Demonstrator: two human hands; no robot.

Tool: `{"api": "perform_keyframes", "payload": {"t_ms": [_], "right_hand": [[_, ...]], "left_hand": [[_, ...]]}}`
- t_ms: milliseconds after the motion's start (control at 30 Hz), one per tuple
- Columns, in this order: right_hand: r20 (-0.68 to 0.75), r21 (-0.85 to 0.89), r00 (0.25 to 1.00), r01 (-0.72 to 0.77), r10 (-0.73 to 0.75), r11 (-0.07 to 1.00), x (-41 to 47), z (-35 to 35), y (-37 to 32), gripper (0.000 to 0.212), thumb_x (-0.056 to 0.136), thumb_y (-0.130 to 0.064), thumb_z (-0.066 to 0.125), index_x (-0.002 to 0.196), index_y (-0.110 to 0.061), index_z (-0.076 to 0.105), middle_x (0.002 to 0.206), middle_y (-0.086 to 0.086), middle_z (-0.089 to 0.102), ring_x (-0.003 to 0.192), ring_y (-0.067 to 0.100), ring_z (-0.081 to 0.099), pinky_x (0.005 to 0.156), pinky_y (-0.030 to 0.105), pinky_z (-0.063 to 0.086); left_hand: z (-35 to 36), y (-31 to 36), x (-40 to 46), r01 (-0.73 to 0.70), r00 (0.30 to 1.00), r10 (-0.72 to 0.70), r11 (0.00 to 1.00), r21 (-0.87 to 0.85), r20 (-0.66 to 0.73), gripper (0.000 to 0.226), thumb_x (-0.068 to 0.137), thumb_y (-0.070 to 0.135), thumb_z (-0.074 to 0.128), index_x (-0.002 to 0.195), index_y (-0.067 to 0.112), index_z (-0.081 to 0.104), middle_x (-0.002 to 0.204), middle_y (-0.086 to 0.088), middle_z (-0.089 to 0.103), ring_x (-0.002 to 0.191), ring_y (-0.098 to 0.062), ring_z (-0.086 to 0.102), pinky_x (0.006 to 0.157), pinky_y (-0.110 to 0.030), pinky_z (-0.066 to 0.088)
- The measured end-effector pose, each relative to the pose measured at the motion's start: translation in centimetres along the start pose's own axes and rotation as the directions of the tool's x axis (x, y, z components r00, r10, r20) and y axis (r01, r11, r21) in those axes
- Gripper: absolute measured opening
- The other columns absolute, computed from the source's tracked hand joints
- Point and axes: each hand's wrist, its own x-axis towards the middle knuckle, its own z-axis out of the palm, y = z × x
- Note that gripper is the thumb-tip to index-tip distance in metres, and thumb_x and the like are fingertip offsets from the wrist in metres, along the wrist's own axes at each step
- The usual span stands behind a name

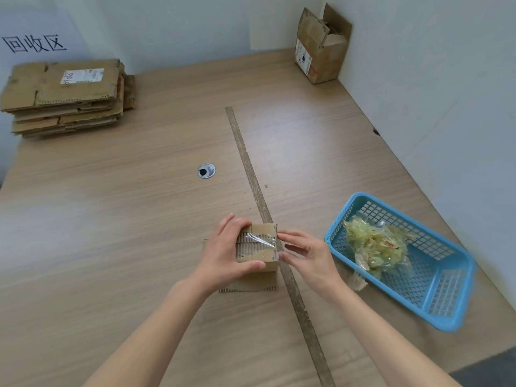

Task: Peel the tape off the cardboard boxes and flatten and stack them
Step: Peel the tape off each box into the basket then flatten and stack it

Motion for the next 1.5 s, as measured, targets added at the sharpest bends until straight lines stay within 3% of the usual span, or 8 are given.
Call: {"api": "perform_keyframes", "payload": {"t_ms": [367, 500, 700, 867, 1033, 1167, 1333, 1500], "right_hand": [[0.182, -0.062, 0.965, -0.179, 0.187, 0.982, 1.3, -2.6, -2.8, 0.004, 0.096, -0.017, 0.069, 0.099, -0.017, 0.07, 0.092, 0.005, 0.074, 0.089, 0.025, 0.071, 0.084, 0.038, 0.06], [0.301, -0.19, 0.949, -0.039, 0.096, 0.981, 2.3, -4.0, -6.1, 0.005, 0.095, -0.022, 0.068, 0.094, -0.026, 0.072, 0.085, -0.006, 0.074, 0.08, 0.008, 0.07, 0.078, 0.026, 0.058], [0.333, -0.213, 0.942, 0.124, -0.047, 0.969, 2.0, -2.6, -6.5, 0.019, 0.09, -0.011, 0.076, 0.108, -0.015, 0.077, 0.103, -0.008, 0.074, 0.097, 0.005, 0.067, 0.093, 0.021, 0.052], [0.437, -0.303, 0.884, 0.322, -0.169, 0.897, 2.5, -2.9, -5.5, 0.026, 0.083, -0.008, 0.081, 0.109, -0.015, 0.077, 0.105, -0.007, 0.068, 0.096, 0.006, 0.063, 0.09, 0.025, 0.05], [0.552, -0.393, 0.824, 0.392, -0.127, 0.832, 5.1, -2.8, -6.5, 0.007, 0.083, -0.018, 0.083, 0.087, -0.015, 0.08, 0.088, -0.003, 0.065, 0.081, 0.011, 0.062, 0.079, 0.037, 0.052], [0.384, -0.307, 0.898, 0.345, -0.216, 0.887, 6.7, -0.7, -7.6, 0.008, 0.086, -0.016, 0.08, 0.084, -0.019, 0.073, 0.088, -0.01, 0.063, 0.085, 0.006, 0.063, 0.073, 0.025, 0.054], [0.41, -0.431, 0.886, 0.396, -0.216, 0.81, 6.6, -0.4, -6.4, 0.006, 0.091, -0.022, 0.075, 0.094, -0.017, 0.076, 0.095, -0.013, 0.06, 0.083, 0.008, 0.062, 0.078, 0.034, 0.057], [0.293, -0.466, 0.916, 0.388, -0.275, 0.795, 2.4, -1.1, -4.7, 0.028, 0.104, -0.032, 0.053, 0.111, -0.015, 0.075, 0.109, -0.009, 0.058, 0.079, 0.012, 0.061, 0.071, 0.041, 0.053]], "left_hand": [[-0.4, -0.3, 0.0, -0.024, 0.999, 0.025, 0.999, -0.026, 0.048, 0.092, 0.062, 0.072, 0.074, 0.14, 0.032, 0.047, 0.141, 0.023, 0.043, 0.153, -0.002, 0.01, 0.121, -0.041, 0.026], [-0.7, -0.2, 0.7, -0.011, 0.995, 0.015, 0.999, -0.048, 0.094, 0.095, 0.061, 0.065, 0.084, 0.142, 0.03, 0.048, 0.145, 0.019, 0.043, 0.154, -0.004, 0.009, 0.123, -0.039, 0.023], [-1.5, -0.2, 0.8, -0.036, 0.978, 0.057, 0.994, -0.105, 0.202, 0.091, 0.065, 0.046, 0.094, 0.142, 0.03, 0.048, 0.147, 0.024, 0.043, 0.153, 0.002, 0.007, 0.122, -0.029, 0.019], [-1.3, 0.4, 0.7, -0.034, 0.986, 0.055, 0.991, -0.13, 0.16, 0.077, 0.074, 0.041, 0.09, 0.139, 0.024, 0.053, 0.147, 0.016, 0.048, 0.153, -0.001, 0.011, 0.124, -0.033, 0.02], [-1.4, 0.4, 1.2, -0.039, 0.977, 0.059, 0.994, -0.102, 0.206, 0.083, 0.069, 0.037, 0.094, 0.14, 0.023, 0.053, 0.146, 0.01, 0.049, 0.15, -0.001, 0.018, 0.122, -0.033, 0.023], [-1.5, 1.2, 2.0, -0.108, 0.949, 0.131, 0.989, -0.096, 0.286, 0.097, 0.062, 0.033, 0.097, 0.145, 0.022, 0.049, 0.152, 0.002, 0.045, 0.145, -0.014, 0.035, 0.119, -0.037, 0.031], [-1.6, 0.5, 1.4, -0.025, 0.997, 0.027, 0.999, -0.039, 0.068, 0.127, 0.05, 0.051, 0.098, 0.154, 0.036, 0.028, 0.161, 0.008, 0.02, 0.149, -0.012, 0.019, 0.12, -0.037, 0.027], [-1.1, 0.4, -0.2, 0.051, 0.983, -0.038, 0.996, 0.071, -0.178, 0.103, 0.042, 0.062, 0.094, 0.131, 0.033, 0.05, 0.124, 0.011, 0.037, 0.117, -0.011, 0.041, 0.093, -0.031, 0.045]]}}
